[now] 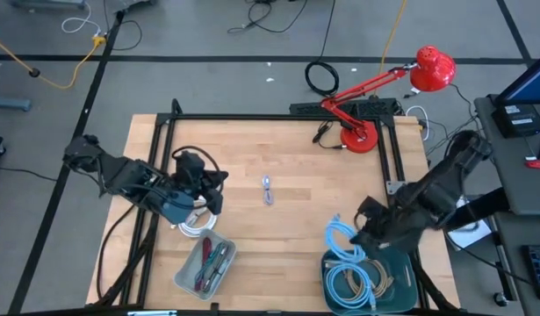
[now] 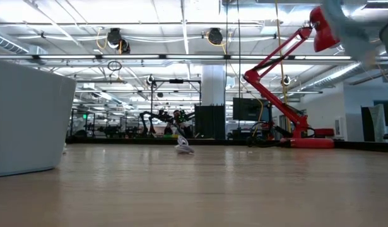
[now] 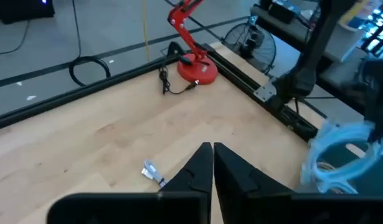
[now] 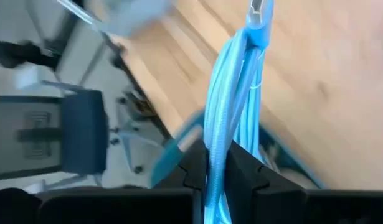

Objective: Pick & Place USB Port
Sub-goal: Put the light blue display cable into the blue bin

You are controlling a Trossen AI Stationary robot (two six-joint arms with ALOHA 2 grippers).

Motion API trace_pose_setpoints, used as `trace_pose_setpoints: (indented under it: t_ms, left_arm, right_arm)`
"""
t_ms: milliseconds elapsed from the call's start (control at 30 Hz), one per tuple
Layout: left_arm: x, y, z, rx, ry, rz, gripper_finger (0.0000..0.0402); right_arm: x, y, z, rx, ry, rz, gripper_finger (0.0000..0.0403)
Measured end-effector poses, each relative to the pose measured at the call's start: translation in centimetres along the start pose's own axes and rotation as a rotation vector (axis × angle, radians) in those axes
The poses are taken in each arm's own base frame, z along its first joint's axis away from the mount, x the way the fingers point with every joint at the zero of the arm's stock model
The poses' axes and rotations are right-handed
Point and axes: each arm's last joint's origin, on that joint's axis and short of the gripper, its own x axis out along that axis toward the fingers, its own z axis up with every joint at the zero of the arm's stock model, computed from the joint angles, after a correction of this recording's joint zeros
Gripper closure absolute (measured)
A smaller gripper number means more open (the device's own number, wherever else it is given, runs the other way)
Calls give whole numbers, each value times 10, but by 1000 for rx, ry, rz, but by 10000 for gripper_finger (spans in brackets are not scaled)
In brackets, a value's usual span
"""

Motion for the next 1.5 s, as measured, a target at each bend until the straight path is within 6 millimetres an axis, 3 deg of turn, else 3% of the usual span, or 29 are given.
trace_pose_setpoints:
  t_ms: [133, 300, 400, 733, 967, 1500]
  left_arm:
    - [2, -1, -1, -16, 8, 2, 370]
    - [4, 0, 1, -32, 20, 1, 362]
    - [4, 0, 1, -31, 27, -4, 362]
    - [5, 1, 1, -12, 33, -2, 362]
    - [7, 2, 2, -10, 59, -10, 362]
    - [7, 2, 2, -25, 61, -10, 362]
  right_arm:
    - [25, -12, -14, 72, 49, 39, 384]
    - [62, -10, -29, 141, 76, 314, 384]
    - [61, -2, -33, 162, 57, 432, 385]
    - [63, -7, -35, 149, 42, 375, 389]
    - [53, -9, -43, 159, 109, 392, 389]
    - [48, -55, -54, 254, 247, -63, 395]
